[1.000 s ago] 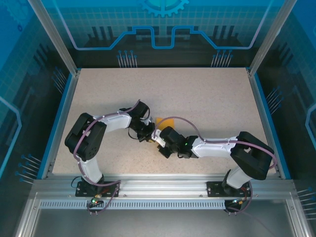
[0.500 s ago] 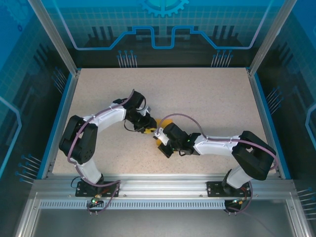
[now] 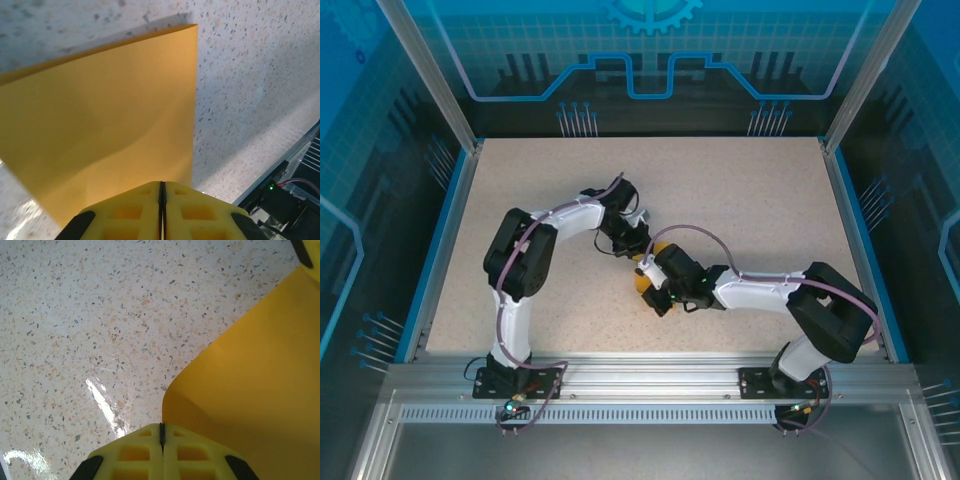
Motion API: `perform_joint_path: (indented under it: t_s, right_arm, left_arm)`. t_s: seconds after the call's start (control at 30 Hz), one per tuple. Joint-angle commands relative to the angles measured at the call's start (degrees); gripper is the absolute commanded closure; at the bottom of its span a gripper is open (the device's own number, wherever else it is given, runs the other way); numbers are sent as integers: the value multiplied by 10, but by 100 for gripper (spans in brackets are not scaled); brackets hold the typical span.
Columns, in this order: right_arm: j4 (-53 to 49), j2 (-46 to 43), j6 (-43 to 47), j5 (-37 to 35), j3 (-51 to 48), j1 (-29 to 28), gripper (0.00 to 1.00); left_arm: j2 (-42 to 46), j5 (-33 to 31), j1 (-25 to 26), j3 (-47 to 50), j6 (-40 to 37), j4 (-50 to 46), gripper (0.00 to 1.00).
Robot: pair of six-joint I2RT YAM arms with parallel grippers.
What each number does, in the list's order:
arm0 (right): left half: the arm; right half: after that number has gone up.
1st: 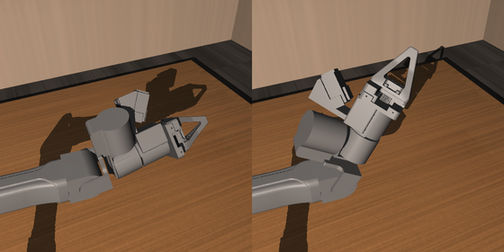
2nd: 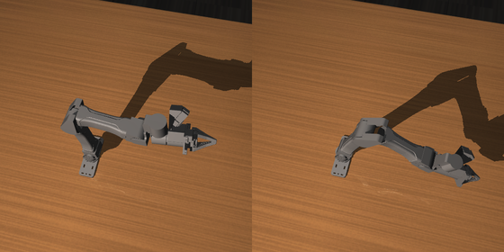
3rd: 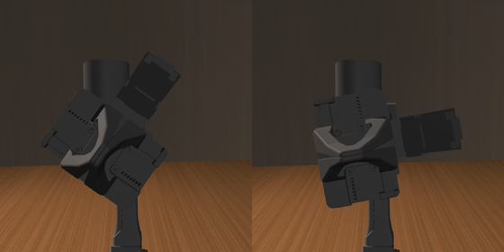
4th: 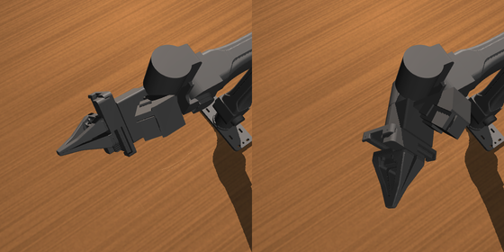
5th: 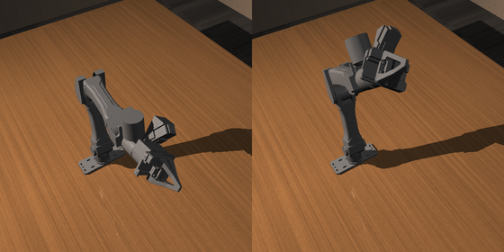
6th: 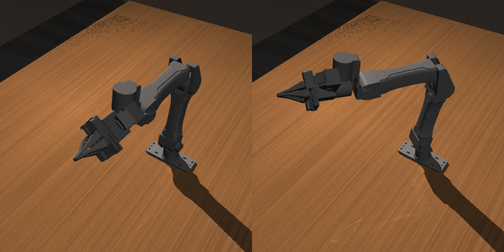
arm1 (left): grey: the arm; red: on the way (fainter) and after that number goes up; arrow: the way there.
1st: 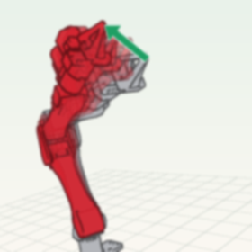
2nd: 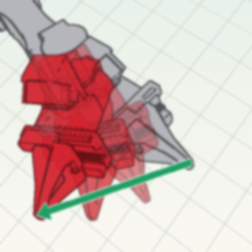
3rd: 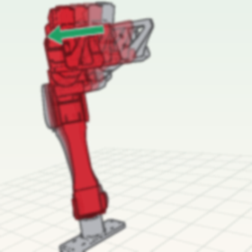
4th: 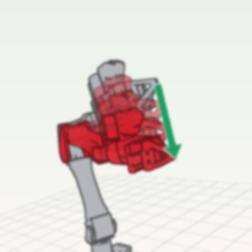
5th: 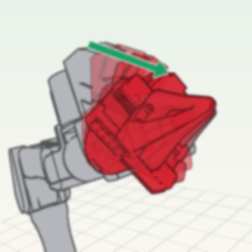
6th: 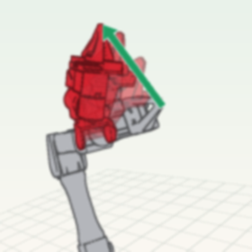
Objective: Fold a paper plane with a square sheet of paper (fold left side to right side)
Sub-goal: Third fold the triangle at the center of the table.
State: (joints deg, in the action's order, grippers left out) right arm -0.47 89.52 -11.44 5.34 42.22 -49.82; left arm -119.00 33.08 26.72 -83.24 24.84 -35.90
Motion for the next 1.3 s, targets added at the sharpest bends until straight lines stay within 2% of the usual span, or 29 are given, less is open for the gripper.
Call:
perform_joint_path:
  t_s: [0.0, 0.4, 0.73, 1.27]
  right_arm:
    - [5, 11, -18, 19, 4, 11, 100]
    - [-31, 13, -25, -2, 13, 50, 100]
    - [-62, 34, -26, -37, 40, 84, 100]
    - [-71, 60, -36, -62, 54, 92, 100]
  left_arm:
    - [-31, 13, 7, -27, -37, -33, 90]
    - [-74, -31, 12, -32, -64, -52, 95]
    - [-84, -42, 19, -32, -65, -52, 97]
    - [-84, -43, 21, -32, -63, -52, 97]
